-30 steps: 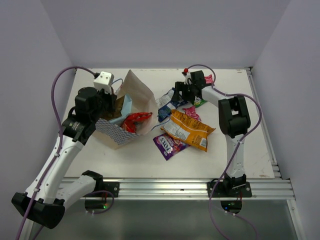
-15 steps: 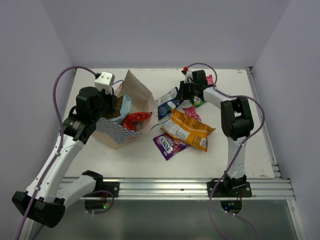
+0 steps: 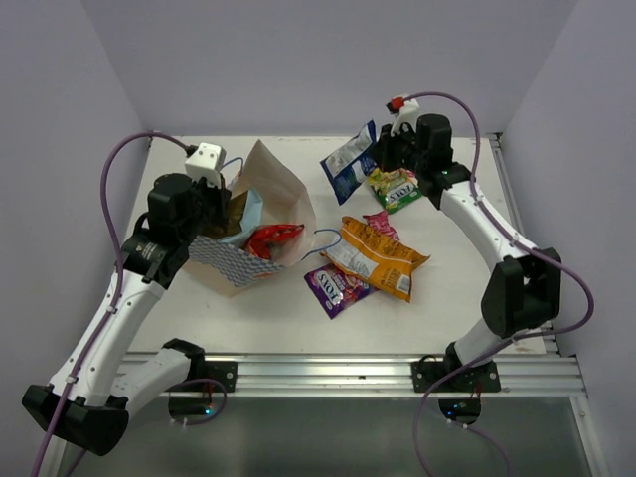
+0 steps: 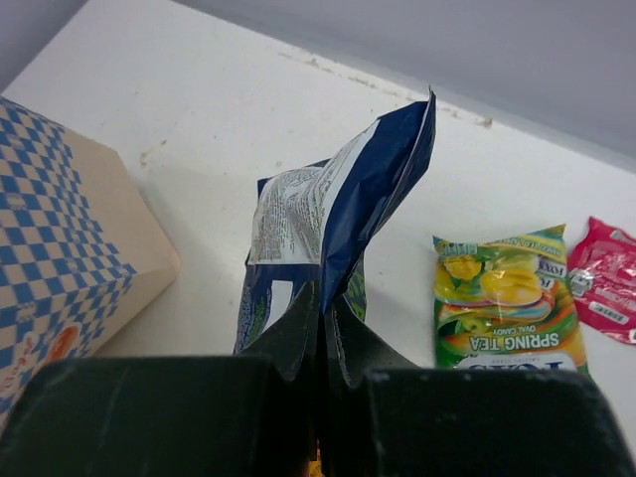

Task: Place the snacks into the paper bag
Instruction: Pick up the snack from the center of the board, then place the snack in the paper bag.

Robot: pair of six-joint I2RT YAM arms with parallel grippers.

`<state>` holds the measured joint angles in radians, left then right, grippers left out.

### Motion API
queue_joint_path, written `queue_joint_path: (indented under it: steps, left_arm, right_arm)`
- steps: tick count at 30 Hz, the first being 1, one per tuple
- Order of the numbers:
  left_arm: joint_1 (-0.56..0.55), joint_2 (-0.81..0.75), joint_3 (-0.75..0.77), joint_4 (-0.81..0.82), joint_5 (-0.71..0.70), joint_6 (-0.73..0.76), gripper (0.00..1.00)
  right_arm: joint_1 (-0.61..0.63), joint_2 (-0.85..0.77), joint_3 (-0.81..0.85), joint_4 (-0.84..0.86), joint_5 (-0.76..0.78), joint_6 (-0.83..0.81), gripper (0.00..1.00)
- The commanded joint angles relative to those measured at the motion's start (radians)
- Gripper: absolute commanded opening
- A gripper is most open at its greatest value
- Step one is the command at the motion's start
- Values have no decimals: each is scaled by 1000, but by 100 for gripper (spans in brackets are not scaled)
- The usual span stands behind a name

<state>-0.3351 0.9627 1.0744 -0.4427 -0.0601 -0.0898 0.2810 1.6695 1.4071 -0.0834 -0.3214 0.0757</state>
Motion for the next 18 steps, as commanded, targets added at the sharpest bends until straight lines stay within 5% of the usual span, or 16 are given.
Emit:
queue_joint_path:
  steps: [1, 18]
  left_arm:
    - [1, -13, 41, 4, 6, -7, 0]
    - [1, 27, 42, 68, 80, -25, 0]
  right_arm:
    - [18, -132, -19, 53, 77, -68, 0]
    - [265, -448, -60, 146, 380, -221, 0]
